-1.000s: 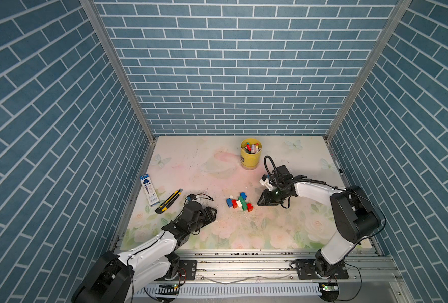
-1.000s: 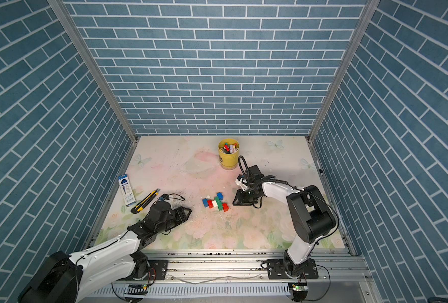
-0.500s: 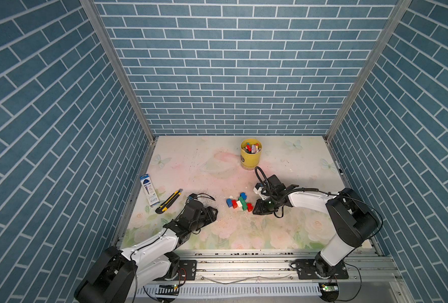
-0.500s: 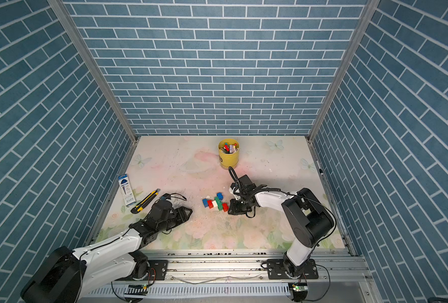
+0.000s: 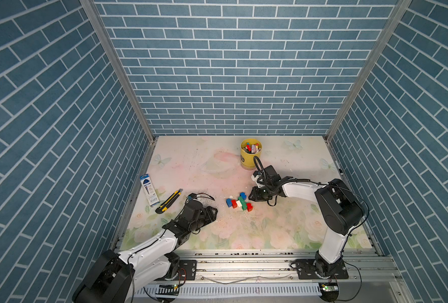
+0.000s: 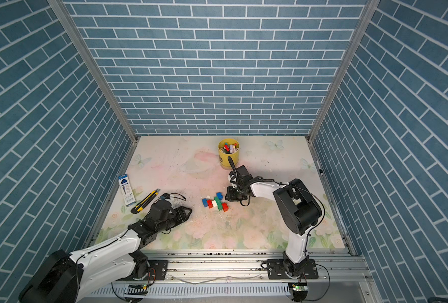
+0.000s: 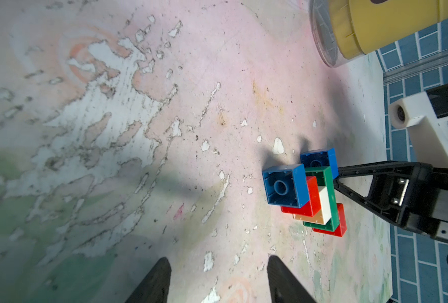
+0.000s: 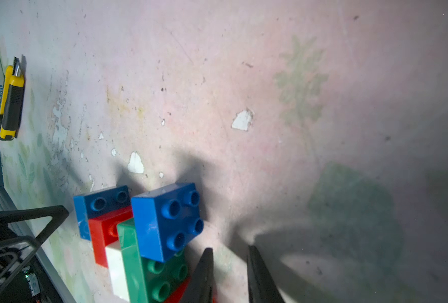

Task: Assemble the letter y with lego
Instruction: Place the lego brick at the center of the board, then adjust the lego brick at the center of the board.

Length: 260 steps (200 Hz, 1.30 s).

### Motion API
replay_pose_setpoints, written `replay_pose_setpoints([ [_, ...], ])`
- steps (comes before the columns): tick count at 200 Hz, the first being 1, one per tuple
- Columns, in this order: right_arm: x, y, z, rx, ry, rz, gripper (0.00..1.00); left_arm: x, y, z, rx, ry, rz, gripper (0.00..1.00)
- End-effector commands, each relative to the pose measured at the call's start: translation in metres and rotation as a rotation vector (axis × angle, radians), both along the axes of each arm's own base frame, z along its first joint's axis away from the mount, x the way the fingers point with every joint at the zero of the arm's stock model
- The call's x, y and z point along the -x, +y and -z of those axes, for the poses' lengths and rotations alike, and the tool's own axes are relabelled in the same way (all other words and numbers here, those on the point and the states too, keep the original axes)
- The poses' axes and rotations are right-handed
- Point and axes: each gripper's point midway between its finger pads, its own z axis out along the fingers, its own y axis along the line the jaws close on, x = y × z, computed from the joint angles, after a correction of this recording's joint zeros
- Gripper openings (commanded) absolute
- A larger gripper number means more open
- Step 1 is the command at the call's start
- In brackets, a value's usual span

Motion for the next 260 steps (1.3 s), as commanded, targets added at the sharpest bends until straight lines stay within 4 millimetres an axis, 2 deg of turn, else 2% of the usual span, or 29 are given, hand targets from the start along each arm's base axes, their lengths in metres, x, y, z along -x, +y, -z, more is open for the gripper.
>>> replay_pose_setpoints([
  [1,0.014,-0.021,0.008,0.071,0.031,0.043,0.25,0.004,0.005,0.005,-0.024,0.010,-0.005,0.62],
  [44,0.070,-0.028,0.010,0.087,0.096,-0.026,0.26,0.001,0.002,0.005,-0.019,0.009,0.003,0.62],
  [75,0.094,-0.018,0.007,0.049,0.125,-0.088,0.26,-0.001,-0.002,0.005,-0.013,0.012,0.011,0.62],
  [89,0.098,-0.011,0.004,0.037,0.123,-0.113,0.26,-0.001,-0.003,0.006,-0.013,0.014,0.013,0.62],
  [123,0.077,-0.008,0.008,0.068,0.075,-0.072,0.26,-0.001,-0.002,0.005,-0.016,0.013,0.012,0.62],
  [184,0.028,-0.004,0.011,0.085,0.003,0.008,0.26,0.004,0.005,0.006,-0.027,0.014,-0.001,0.62],
  [260,-0.026,0.013,0.017,0.090,-0.062,0.026,0.26,0.004,0.005,0.006,-0.023,0.013,-0.008,0.62],
])
